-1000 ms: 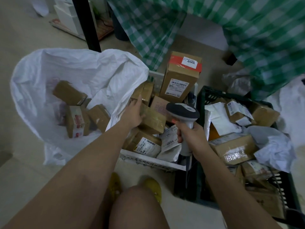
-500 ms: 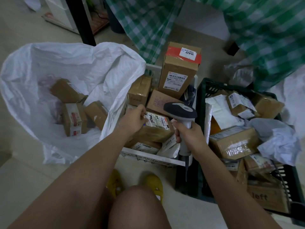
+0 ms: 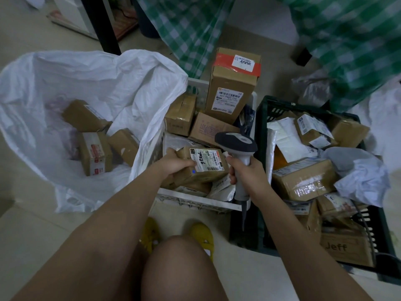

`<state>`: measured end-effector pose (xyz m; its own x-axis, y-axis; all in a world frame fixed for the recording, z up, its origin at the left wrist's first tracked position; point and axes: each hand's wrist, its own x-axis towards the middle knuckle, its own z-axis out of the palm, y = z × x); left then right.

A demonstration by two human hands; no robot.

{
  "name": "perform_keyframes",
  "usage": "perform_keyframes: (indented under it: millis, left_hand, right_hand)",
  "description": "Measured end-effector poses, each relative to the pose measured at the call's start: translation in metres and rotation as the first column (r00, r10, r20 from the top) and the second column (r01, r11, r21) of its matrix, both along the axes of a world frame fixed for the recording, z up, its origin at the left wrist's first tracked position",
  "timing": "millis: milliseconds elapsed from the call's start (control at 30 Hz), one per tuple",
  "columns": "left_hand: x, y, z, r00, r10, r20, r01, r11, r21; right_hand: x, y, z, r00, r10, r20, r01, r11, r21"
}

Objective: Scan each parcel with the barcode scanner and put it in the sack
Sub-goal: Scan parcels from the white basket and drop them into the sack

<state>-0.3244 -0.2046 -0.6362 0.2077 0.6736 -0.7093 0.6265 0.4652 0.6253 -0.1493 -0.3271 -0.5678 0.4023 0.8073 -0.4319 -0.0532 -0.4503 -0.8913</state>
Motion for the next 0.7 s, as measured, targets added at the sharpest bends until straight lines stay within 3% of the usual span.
perform_keyframes:
  millis: [233, 367, 467, 633, 700]
  left_hand:
    - [-0.016, -0.004, 0.031, 0.986, 0.098, 0.132, -0.095, 0.995, -0.031]
    - [-0.025, -0.011, 0.058, 0.899, 0.240, 0.366, -0.214, 0.970, -0.111]
    - [-0.031, -0.020, 0.066, 0.817, 0.291, 0.498, -0.209, 0.954, -0.215]
    - [-0.035, -0.041, 0.073, 0.873, 0.118, 0.473, -0.097, 0.993, -0.068]
    - [-0.037, -0.043, 0.076, 0.840, 0.110, 0.531, -0.067, 0.993, -0.101]
  right_hand:
    - [0.002, -0.011, 0.001, 0.996, -0.086, 0.007, 0.086, 0.996, 0.029]
    - [-0.010, -0.006, 0.011, 0.984, -0.175, -0.028, 0.177, 0.977, 0.116]
    - [-0.026, 0.006, 0.015, 0.964, -0.245, -0.106, 0.260, 0.950, 0.172]
    - [-0.052, 0.015, 0.025, 0.953, -0.264, -0.151, 0.295, 0.922, 0.252]
    - [-0.055, 0.017, 0.030, 0.961, -0.227, -0.157, 0.263, 0.923, 0.281]
